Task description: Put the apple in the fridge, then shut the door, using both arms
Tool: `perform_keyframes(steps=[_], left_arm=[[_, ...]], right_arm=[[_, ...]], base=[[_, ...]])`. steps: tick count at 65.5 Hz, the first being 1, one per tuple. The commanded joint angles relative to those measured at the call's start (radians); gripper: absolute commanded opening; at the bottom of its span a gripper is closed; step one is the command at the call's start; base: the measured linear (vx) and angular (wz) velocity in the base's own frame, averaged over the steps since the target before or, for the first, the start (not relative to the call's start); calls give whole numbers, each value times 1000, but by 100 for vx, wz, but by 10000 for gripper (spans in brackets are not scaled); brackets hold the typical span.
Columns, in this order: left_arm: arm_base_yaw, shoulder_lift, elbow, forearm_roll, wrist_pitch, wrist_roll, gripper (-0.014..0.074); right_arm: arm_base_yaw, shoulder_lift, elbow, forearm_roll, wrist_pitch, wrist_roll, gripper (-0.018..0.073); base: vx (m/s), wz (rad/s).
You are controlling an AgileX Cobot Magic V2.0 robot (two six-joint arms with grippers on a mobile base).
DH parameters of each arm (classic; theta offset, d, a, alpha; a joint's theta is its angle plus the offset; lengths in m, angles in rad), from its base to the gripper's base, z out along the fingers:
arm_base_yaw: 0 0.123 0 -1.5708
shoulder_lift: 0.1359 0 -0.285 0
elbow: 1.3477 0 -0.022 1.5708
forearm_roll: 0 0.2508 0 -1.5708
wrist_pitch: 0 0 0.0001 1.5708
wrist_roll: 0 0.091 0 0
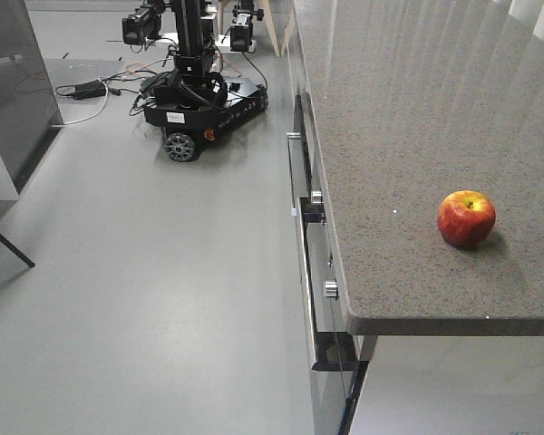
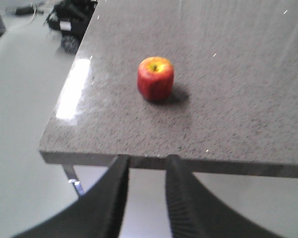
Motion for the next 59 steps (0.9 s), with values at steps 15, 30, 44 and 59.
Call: perform_keyframes(steps=[15, 30, 44, 59], left_arm=[[3, -16, 30, -1, -74, -7, -6], [3, -16, 30, -1, -74, -7, -6], [3, -16, 30, -1, -74, -7, -6], [3, -16, 30, -1, -74, -7, -6]], right_arm=[[2, 173, -56, 65, -33, -42, 666], [2, 323, -133, 67, -34, -125, 695], [1, 526, -240, 62, -34, -130, 682], [1, 743, -397, -15, -34, -80, 672]], base=[[0, 0], [0, 0], [0, 0], [0, 0]])
